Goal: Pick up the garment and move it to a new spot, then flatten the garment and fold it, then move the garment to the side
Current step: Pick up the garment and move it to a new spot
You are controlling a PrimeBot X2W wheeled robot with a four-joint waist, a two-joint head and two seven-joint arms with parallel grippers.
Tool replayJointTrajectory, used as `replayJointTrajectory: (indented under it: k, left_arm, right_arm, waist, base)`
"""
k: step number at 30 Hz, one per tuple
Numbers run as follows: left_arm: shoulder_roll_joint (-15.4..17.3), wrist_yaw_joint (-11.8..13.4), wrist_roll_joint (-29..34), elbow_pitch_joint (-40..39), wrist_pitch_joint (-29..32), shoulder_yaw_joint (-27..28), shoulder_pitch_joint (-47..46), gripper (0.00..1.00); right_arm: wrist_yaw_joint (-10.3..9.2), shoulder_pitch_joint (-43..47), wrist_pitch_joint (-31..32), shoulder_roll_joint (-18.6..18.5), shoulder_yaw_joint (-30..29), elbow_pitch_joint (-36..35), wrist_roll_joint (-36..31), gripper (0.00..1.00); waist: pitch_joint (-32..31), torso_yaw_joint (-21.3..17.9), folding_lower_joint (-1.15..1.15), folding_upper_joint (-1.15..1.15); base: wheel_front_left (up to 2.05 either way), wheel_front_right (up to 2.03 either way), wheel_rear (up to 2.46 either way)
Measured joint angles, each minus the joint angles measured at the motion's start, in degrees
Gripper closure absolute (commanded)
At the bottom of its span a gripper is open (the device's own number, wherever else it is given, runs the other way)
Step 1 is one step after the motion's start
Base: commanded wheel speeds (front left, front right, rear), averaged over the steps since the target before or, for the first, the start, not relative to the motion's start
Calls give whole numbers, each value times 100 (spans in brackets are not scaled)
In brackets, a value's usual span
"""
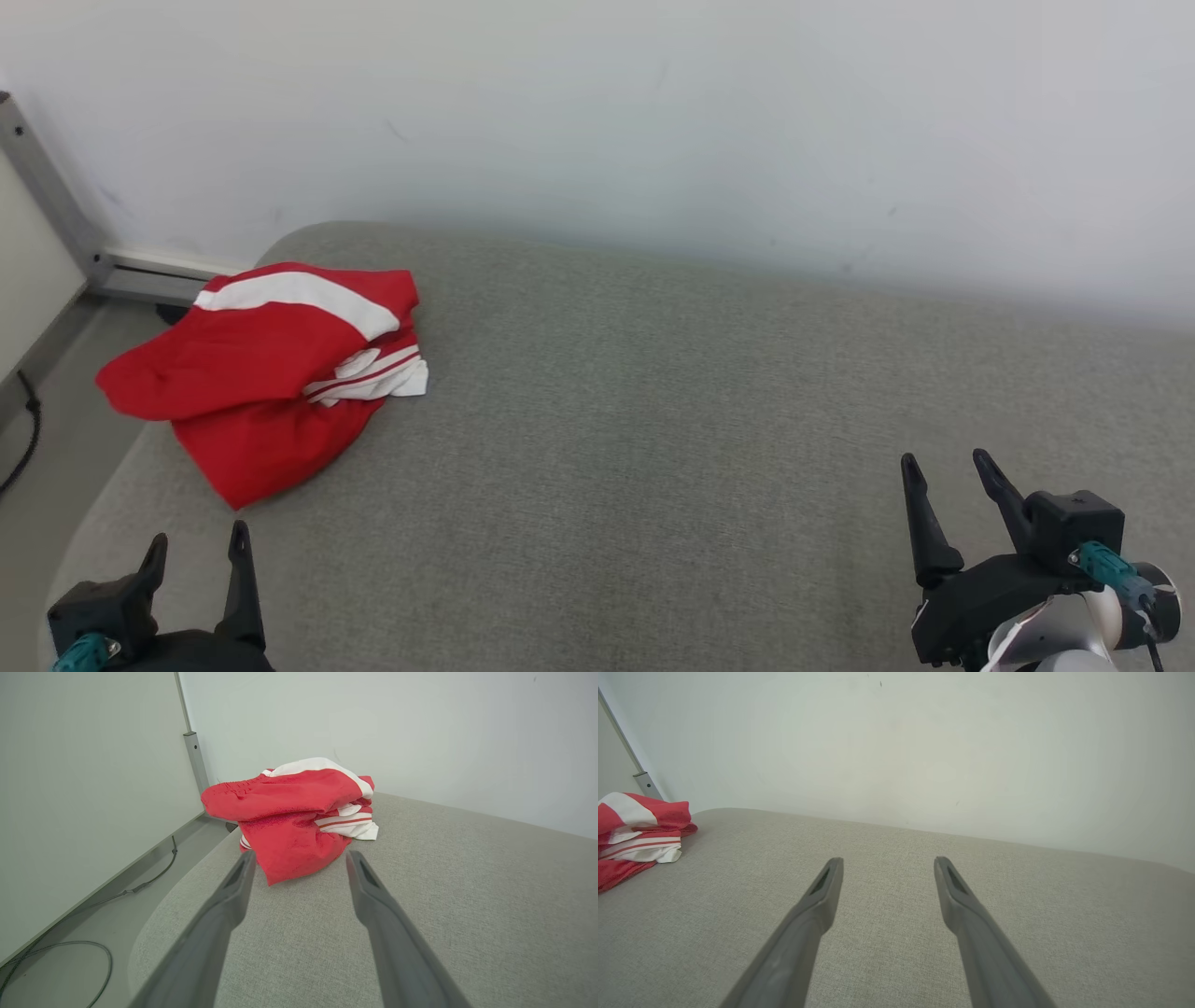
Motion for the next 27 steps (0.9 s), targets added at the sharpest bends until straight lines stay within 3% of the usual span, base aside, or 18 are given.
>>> replayJointTrajectory:
  k: [16, 27]
  left_arm:
    - [9, 0, -20, -12, 82, 47, -10, 0]
    - [23, -2, -145, -31, 102, 231, 23, 0]
  right_arm:
    - [46, -187, 45, 90, 205, 181, 24, 0]
    - [109, -372, 80, 169, 376, 316, 22, 0]
  waist:
    - [-3, 1127, 0, 0]
    - [-1, 1207, 0, 0]
  base:
    - [0, 0, 0]
    - [0, 0, 0]
